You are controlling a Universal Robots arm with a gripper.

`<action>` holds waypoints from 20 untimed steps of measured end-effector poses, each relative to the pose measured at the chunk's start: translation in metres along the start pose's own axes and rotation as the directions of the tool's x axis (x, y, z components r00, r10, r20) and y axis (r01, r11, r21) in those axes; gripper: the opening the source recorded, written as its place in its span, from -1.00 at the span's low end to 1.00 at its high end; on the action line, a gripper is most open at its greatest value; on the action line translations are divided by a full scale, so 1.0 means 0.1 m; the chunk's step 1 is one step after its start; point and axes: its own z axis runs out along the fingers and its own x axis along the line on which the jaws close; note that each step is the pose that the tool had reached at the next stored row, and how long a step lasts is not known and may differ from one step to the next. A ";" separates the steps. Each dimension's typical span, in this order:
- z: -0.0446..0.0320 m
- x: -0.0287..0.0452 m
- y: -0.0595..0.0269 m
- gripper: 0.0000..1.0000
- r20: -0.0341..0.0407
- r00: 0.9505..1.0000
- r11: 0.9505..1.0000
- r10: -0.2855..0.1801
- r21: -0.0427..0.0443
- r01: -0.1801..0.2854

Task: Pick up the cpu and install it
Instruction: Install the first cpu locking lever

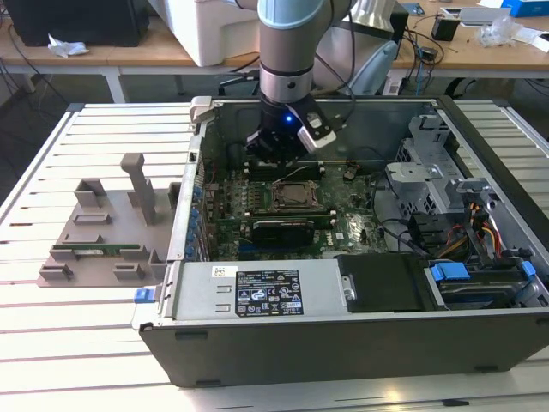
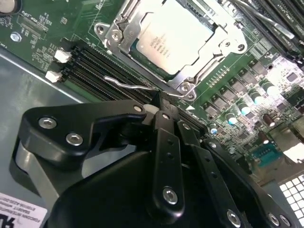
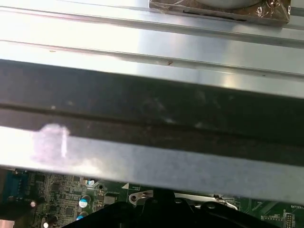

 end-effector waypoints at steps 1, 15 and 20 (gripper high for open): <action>-0.001 -0.013 -0.003 -0.79 -0.001 1.000 1.000 0.000 -0.001 0.000; 0.022 -0.323 -0.072 -0.79 -0.039 0.999 1.000 0.004 -0.008 -0.004; 0.061 -0.415 -0.086 -0.79 -0.052 0.999 1.000 0.006 -0.009 -0.006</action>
